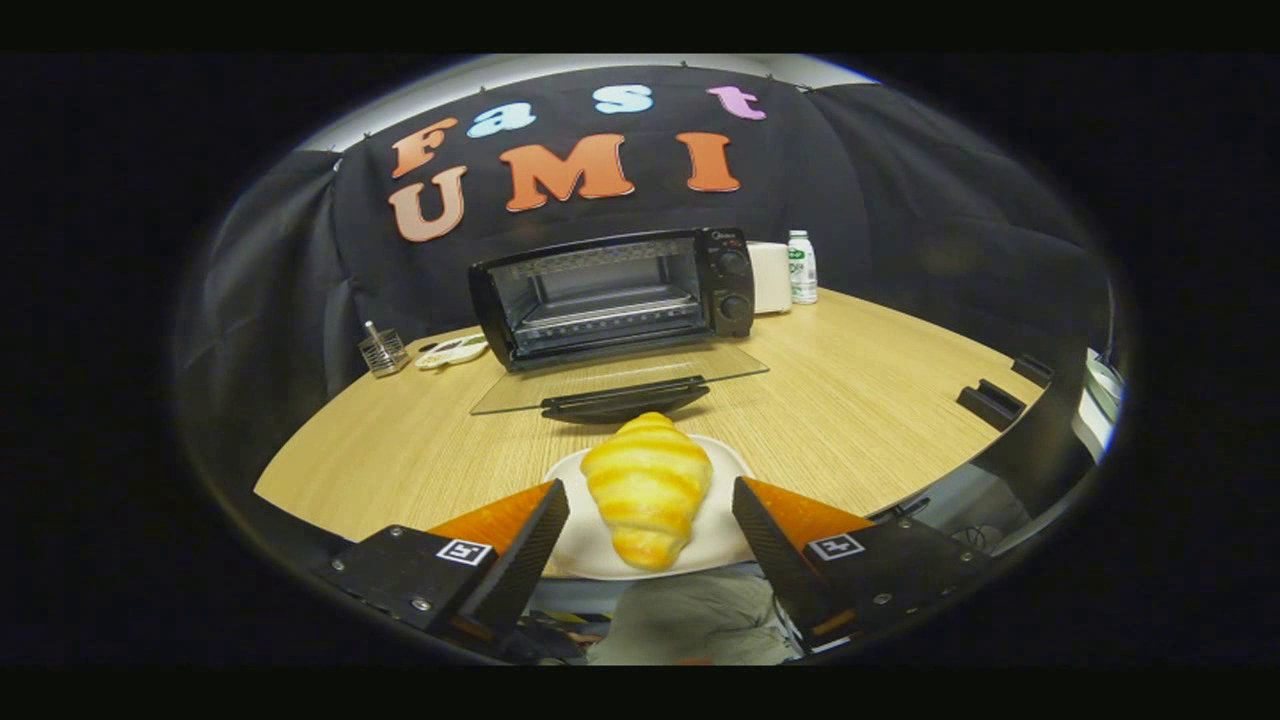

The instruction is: Open the toaster oven, put the food inside, and close the toaster oven door.

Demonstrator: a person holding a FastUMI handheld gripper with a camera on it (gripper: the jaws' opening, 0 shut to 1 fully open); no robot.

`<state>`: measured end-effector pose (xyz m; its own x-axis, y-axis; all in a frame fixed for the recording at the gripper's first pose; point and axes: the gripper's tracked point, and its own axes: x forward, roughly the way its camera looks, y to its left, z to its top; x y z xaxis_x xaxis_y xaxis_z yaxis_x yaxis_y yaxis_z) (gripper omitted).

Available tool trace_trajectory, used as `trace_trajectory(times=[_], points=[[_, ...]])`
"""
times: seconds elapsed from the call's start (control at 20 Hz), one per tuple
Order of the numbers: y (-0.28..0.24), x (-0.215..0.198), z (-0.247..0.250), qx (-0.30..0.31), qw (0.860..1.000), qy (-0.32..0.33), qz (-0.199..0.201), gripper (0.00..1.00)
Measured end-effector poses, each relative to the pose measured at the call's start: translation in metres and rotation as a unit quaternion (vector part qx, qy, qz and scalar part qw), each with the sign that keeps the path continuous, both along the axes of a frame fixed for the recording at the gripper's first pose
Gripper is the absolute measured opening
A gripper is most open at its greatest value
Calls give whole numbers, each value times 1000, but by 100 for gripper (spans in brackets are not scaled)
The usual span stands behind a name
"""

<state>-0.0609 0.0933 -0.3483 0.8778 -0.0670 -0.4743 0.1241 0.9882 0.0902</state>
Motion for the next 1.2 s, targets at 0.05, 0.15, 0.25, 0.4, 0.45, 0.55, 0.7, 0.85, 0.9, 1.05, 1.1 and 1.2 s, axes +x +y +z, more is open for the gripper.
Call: trace_trajectory(times=[0.05,0.15,0.25,0.4,0.45,0.55,0.7,0.85,0.9,1.05,1.1,1.2], points=[[0,1,-3,-8,1000,2,-2,99],[-2,4,-6,-24,1000,1,-7,99],[0,4,-13,-30,999,10,-6,99],[2,5,-25,-25,999,25,-6,99],[1,5,-29,-27,999,29,-8,98],[-2,8,-31,-44,999,27,-13,89],[-1,6,-32,-59,998,31,-1,67],[-1,5,-28,-64,998,25,3,54],[0,4,-25,-61,998,25,4,52],[0,-2,-11,-54,998,16,12,51],[0,-4,-3,-51,999,9,16,51],[-3,-6,12,-56,998,-5,20,51]])
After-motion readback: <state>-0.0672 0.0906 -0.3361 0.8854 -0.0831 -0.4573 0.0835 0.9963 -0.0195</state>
